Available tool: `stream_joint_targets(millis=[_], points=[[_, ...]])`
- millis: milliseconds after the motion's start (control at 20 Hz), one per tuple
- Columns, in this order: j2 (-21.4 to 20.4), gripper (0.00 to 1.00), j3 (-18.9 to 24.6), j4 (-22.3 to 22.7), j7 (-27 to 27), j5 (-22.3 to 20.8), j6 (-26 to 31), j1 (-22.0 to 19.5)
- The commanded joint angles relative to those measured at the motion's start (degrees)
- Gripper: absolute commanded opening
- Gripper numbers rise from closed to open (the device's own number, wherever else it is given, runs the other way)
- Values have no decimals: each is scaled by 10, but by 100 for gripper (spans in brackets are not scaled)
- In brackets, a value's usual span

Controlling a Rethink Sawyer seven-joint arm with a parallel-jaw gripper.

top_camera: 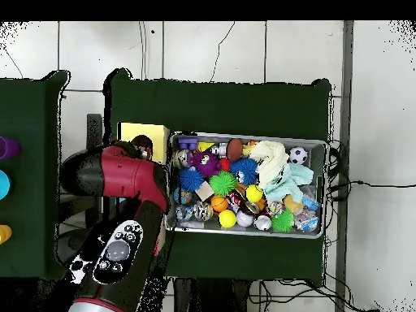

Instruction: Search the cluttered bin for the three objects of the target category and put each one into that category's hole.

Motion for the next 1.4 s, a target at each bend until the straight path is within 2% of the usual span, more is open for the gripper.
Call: stream_joint_targets(millis=[50,250,750,1050,1400], points=[[-62,100,36,55,63,-25,115,-22],[-70,100,36,55,57,-29,129,-27],[-79,100,53,67,40,-39,113,-51],[-86,100,76,89,11,-50,76,-81],[-98,100,100,101,-5,-73,59,-112]])
